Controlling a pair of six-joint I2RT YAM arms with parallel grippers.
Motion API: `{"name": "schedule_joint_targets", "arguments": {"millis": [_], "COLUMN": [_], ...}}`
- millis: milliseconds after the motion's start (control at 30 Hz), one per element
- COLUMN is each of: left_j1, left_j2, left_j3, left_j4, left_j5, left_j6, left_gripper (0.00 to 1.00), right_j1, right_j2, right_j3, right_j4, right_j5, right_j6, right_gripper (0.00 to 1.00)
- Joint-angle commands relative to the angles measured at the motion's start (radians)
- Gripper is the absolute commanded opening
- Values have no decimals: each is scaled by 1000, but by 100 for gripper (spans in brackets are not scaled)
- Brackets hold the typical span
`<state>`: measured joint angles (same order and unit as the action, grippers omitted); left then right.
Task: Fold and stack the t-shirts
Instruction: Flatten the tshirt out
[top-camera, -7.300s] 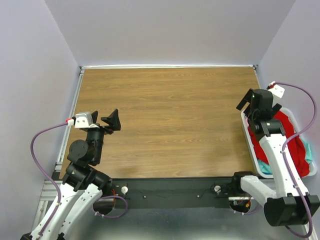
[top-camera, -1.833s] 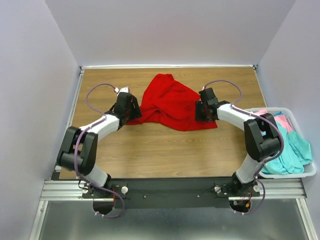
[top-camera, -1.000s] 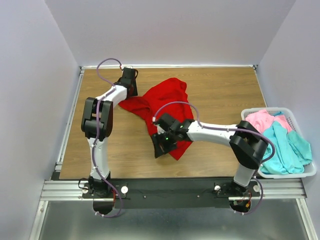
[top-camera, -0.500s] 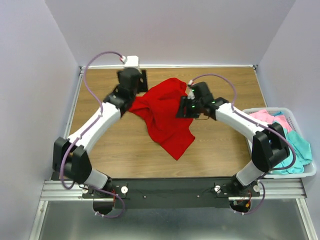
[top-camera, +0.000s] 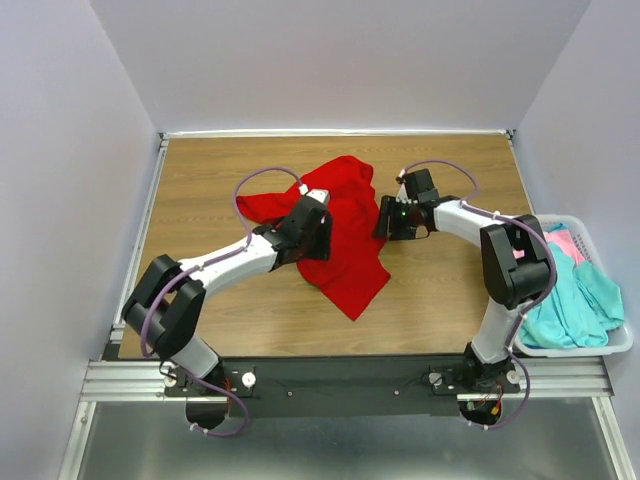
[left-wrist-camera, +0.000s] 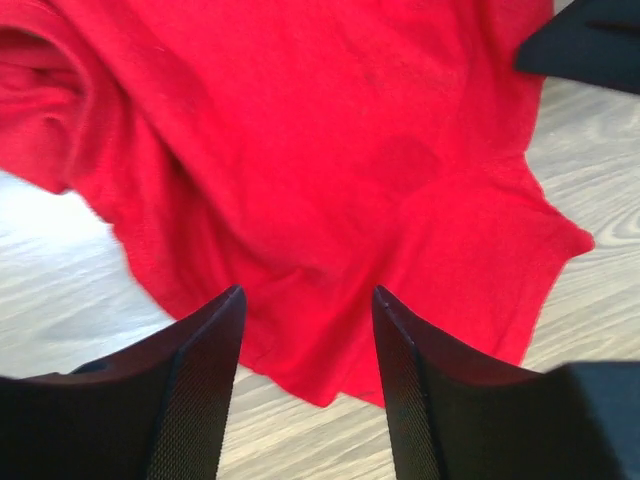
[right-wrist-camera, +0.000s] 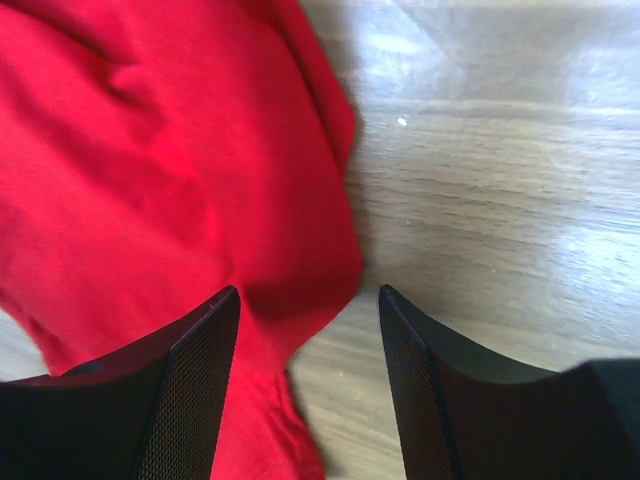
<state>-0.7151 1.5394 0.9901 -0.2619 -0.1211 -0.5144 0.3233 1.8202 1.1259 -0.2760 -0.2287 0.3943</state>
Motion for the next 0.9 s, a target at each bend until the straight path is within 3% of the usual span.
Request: {"name": "schedule_joint_targets", "arguments": {"millis": [0, 67, 200, 300, 333, 467, 633, 800, 867], "left_j1": [12, 51, 138, 192, 203, 250, 330, 396, 413], "left_j2": [60, 112, 182, 221, 241, 289, 347, 392, 393], "left_j3": [-7, -21, -28, 2, 24, 76, 154, 281, 329], "left_j4": [68, 87, 99, 86, 72, 47, -31, -108, -118], "left_j5": [115, 175, 218, 213, 195, 160, 31, -146, -179], "left_j6": [-47, -53, -44, -24, -10, 27, 112, 187, 201], "left_gripper": [55, 48, 43, 38, 38, 37, 37, 38, 43], "right_j1": [-7, -7, -7, -6, -6, -1, 46, 265, 371], "right_j2": [45, 50, 36, 21, 8, -27, -94, -110, -78], "right_j3": [-12, -28, -77, -123, -141, -181, -244, -224, -149], "right_j4": [58, 58, 63, 66, 66, 67, 67, 81, 86], "right_j5": [-50, -67, -133, -172, -182, -211, -259, -198, -175], "right_j6": [-28, -34, -48, -45, -37, -20, 55, 204, 235], "right_gripper": [65, 62, 52, 34, 23, 1, 1, 1, 3]}}
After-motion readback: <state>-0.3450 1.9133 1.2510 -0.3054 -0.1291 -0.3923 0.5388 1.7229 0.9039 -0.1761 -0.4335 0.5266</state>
